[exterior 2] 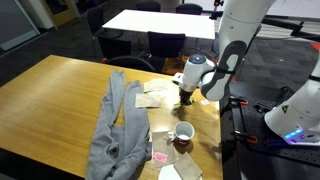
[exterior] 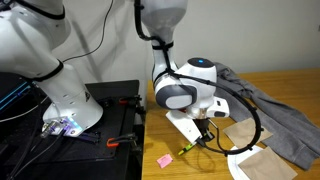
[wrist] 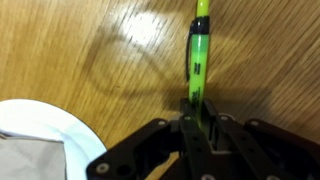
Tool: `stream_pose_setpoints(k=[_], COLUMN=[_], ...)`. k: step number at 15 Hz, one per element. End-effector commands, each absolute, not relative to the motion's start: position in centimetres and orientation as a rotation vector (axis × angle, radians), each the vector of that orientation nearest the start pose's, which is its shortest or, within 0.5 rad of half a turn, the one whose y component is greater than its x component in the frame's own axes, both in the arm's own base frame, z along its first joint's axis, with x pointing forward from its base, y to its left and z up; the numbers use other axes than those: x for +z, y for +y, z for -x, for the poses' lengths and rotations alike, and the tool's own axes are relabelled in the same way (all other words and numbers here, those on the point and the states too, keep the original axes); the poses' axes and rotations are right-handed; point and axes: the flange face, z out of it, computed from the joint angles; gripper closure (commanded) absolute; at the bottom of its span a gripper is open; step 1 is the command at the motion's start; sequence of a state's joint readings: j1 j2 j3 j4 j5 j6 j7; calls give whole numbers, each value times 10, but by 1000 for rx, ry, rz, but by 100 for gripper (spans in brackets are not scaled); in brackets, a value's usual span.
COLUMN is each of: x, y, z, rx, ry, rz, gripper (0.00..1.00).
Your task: Put the yellow pen inside the maroon mug
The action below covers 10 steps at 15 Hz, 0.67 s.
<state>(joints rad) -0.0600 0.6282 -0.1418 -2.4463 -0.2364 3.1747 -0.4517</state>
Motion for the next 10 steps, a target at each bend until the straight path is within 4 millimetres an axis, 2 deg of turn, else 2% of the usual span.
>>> stream_pose_setpoints(k=[1,6,10], x=[113,163,199], y=[-71,-63,-45], z=[-446,-456,-462], rx=[-154,-250,-305], ry=[-826,-884,-943], rz=[3147,3144,3111], gripper=[96,96,96])
